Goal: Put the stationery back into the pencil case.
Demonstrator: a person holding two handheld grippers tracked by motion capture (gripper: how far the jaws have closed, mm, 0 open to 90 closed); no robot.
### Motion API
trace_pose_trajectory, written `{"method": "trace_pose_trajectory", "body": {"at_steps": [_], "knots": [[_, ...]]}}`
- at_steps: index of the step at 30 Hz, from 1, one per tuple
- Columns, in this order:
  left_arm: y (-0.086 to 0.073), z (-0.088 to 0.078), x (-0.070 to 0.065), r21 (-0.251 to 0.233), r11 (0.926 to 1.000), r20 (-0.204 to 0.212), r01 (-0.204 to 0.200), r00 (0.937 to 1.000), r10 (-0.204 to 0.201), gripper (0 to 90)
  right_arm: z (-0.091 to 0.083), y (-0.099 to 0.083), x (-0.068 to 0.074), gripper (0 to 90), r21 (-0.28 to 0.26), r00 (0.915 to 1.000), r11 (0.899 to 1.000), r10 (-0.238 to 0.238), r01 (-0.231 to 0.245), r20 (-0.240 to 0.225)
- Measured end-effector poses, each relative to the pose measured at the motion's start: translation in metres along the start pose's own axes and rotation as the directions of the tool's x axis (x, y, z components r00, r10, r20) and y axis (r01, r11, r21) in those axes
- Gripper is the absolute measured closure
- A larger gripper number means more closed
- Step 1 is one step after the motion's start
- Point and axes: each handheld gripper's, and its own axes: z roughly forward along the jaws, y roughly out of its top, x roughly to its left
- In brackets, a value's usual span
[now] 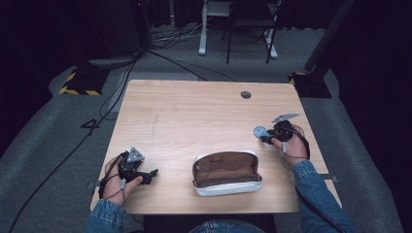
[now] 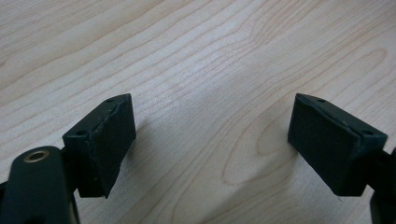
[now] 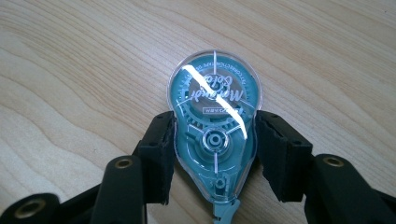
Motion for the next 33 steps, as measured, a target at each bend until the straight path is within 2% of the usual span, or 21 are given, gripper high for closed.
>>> {"method": "trace_pose_trajectory", "body": {"at_steps": [7, 17, 26, 33], "knots": [[-0.001, 0.002, 0.000, -0.017, 0.9998, 0.004, 0.012, 0.9999, -0.012, 13.0, -0.002, 0.001, 0.002, 50.4, 0.009, 0.9999, 1.000, 0.011, -0.011, 0.007], [-0.002, 0.002, -0.002, -0.021, 0.9994, -0.012, 0.028, 0.9995, -0.028, 12.9, -0.007, 0.005, 0.006, 50.4, 0.008, 0.9999, 1.000, -0.006, 0.006, 0.011], [-0.002, 0.002, -0.002, -0.020, 0.9995, -0.010, 0.026, 0.9996, -0.026, 12.4, -0.024, 0.011, 0.009, 50.4, -0.016, 0.9998, 1.000, -0.012, 0.012, 0.019], [0.000, 0.004, -0.002, -0.008, 0.9997, -0.009, 0.023, 0.9997, -0.023, 7.3, -0.039, 0.019, 0.017, 50.4, -0.036, 0.9993, 0.999, -0.034, 0.035, 0.018]]}}
